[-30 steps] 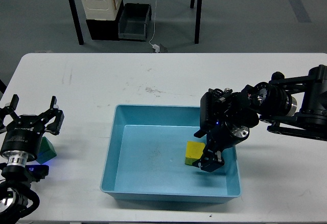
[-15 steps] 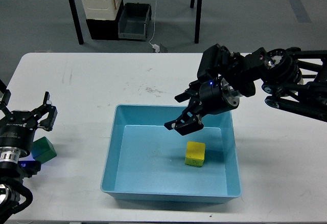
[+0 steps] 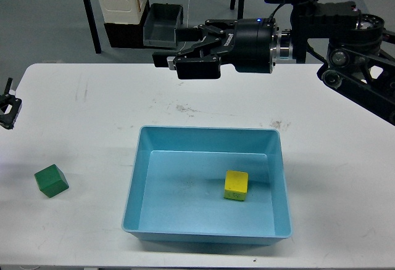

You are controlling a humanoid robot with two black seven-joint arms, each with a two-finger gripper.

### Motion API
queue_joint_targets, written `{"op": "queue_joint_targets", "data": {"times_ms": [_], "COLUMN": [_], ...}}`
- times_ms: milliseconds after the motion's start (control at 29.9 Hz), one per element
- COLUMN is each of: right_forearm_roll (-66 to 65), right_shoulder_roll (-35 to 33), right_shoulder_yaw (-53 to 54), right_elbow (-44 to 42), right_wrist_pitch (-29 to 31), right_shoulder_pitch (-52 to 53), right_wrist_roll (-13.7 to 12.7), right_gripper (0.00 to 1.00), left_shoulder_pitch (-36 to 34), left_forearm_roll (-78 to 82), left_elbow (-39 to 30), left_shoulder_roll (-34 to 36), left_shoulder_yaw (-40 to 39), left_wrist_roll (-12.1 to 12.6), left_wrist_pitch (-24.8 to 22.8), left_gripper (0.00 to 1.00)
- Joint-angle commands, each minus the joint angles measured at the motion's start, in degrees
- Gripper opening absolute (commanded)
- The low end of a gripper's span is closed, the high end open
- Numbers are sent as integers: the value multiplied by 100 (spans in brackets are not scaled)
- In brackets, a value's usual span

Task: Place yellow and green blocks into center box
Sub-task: 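Withdraw the right gripper up and away from the box, then lower the left gripper onto the green cube and grasp it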

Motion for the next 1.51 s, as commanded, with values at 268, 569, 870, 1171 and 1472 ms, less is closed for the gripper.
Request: {"op": "queue_joint_targets", "data": {"times_ms": [268, 569, 870, 1171, 1472], "right_forearm_roll": [933, 2341, 3640, 5119, 5128], "right_shoulder_roll": [65, 425, 839, 584, 628], "right_shoulder_yaw": [3135, 4893, 5615, 5791, 5862], "right_elbow": [1314, 1623, 1877, 2054, 2054], "right_wrist_pitch": [-429, -481, -561, -235, -279], "right_shoulder_pitch": [-3203, -5059, -6368, -7731, -8251], "right_wrist_roll": [-488, -620, -778, -752, -691], "right_gripper": [96, 96, 96, 97, 100], "left_shoulder_pitch": [-519, -1635, -2242, -2295, -2295], "left_forearm_roll": [3280, 4584, 6647, 10874, 12369], "left_elbow": [445, 699, 735, -275, -1681], "left_shoulder_roll": [421, 940, 966, 1326, 2486], "left_shoulder_yaw": [-544, -659, -659, -579, 509], "left_wrist_roll": [0, 0, 0, 0, 0], "left_wrist_pitch": [0, 0, 0, 0, 0], "left_gripper": [100, 99, 99, 100, 100]}}
